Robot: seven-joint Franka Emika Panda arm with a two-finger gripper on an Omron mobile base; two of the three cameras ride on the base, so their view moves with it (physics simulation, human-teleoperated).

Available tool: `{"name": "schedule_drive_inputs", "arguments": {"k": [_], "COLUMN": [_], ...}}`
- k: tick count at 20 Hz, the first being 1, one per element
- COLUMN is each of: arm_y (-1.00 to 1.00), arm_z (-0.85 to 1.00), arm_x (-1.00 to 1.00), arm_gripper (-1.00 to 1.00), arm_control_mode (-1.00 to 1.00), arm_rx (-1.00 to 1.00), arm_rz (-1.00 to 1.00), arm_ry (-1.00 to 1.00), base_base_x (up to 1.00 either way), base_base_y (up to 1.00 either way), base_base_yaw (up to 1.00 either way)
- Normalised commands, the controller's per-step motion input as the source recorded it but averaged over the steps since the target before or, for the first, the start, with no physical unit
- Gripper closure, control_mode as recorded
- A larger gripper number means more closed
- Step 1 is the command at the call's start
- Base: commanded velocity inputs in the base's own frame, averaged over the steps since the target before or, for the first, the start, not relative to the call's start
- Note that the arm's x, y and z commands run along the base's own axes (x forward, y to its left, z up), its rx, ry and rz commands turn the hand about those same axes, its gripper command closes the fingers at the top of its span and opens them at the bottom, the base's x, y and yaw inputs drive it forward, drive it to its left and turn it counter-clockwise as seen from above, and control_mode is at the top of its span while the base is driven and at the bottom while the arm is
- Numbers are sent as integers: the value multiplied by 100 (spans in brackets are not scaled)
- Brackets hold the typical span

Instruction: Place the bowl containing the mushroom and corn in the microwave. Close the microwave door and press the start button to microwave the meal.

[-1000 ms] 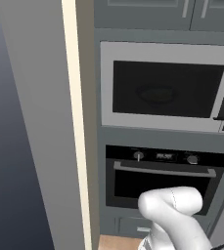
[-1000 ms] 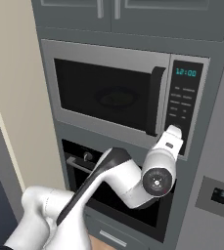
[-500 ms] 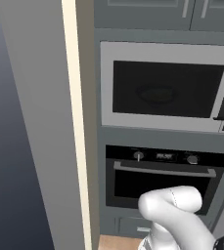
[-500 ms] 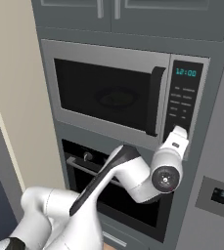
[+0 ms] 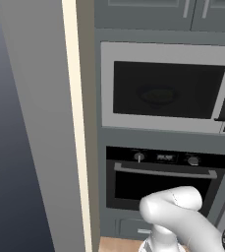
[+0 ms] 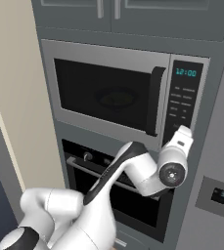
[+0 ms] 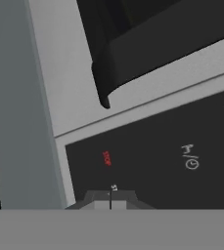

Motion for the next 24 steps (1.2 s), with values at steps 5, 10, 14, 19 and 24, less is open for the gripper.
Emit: {"name": "schedule_drive_inputs", "arguments": {"k": [5,10,14,19,24], "arm_y": [-17,-17,-18,-20,-20], "arm_z": [-18,-20,-16,-13,-10], "arm_x": [28,27,29,28,32], "arm_gripper": [100,100,100,100,100], "arm_control_mode": [-100,-100,-100,-100,-100], "arm_rx": [0,0,0,0,0], "arm_rz": [0,0,0,0,0], "arm_ry": [0,0,0,0,0], "base_base_x": [0,0,0,0,0], "base_base_y": [0,0,0,0,0], "base_base_yaw": [0,0,0,0,0]}}
